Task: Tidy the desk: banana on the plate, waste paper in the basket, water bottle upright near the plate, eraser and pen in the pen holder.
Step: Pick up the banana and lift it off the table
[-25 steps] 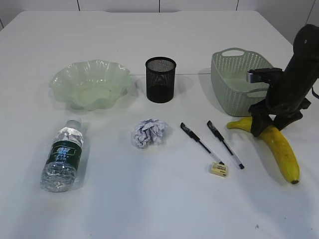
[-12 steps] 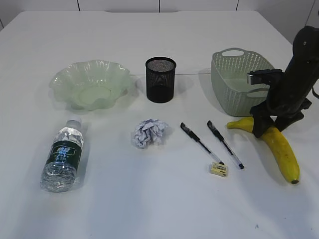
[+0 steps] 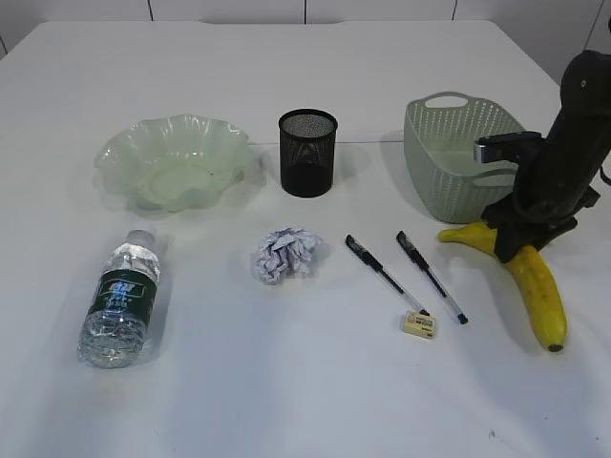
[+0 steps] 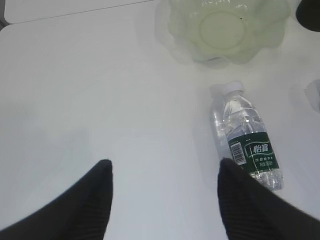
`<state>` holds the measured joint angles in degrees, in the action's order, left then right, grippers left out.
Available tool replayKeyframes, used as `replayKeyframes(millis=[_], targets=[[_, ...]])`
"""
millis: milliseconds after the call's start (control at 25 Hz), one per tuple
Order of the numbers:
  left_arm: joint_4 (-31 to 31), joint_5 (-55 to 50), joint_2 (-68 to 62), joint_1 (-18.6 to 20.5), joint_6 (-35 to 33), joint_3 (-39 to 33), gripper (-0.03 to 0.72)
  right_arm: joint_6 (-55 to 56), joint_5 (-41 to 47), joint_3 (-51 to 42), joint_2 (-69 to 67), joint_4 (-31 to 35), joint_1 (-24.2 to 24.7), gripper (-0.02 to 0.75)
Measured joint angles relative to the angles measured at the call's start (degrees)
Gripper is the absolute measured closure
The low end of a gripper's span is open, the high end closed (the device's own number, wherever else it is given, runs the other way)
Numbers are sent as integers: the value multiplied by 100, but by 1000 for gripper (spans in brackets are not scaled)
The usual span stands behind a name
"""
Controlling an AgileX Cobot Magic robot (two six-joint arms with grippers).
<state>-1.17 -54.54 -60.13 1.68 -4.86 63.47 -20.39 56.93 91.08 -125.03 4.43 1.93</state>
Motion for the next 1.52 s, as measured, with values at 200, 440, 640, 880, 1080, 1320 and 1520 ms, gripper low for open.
replayKeyframes(millis=[200,440,640,880,1080,1320,1520], targets=[[0,0,0,0,0,0,223,0,25,4,0,-165,0,457],[-2,0,0,0,2,0,223,-3,228,13,0,-199,0,486],[-12,-8,0,0,2,0,224,-3,552,17,0,-62,0,486],[-12,-22,0,0,2,0,228,-3,1008,30,0,161,0,486],[-12,-167,0,0,12,0,228,8,1117,49,0,344,0,486],[-12,-193,0,0,12,0,230,20,1194,510,-9,410,0,488],[-35,-216,0,0,12,0,230,183,1242,1140,-9,487,0,488]])
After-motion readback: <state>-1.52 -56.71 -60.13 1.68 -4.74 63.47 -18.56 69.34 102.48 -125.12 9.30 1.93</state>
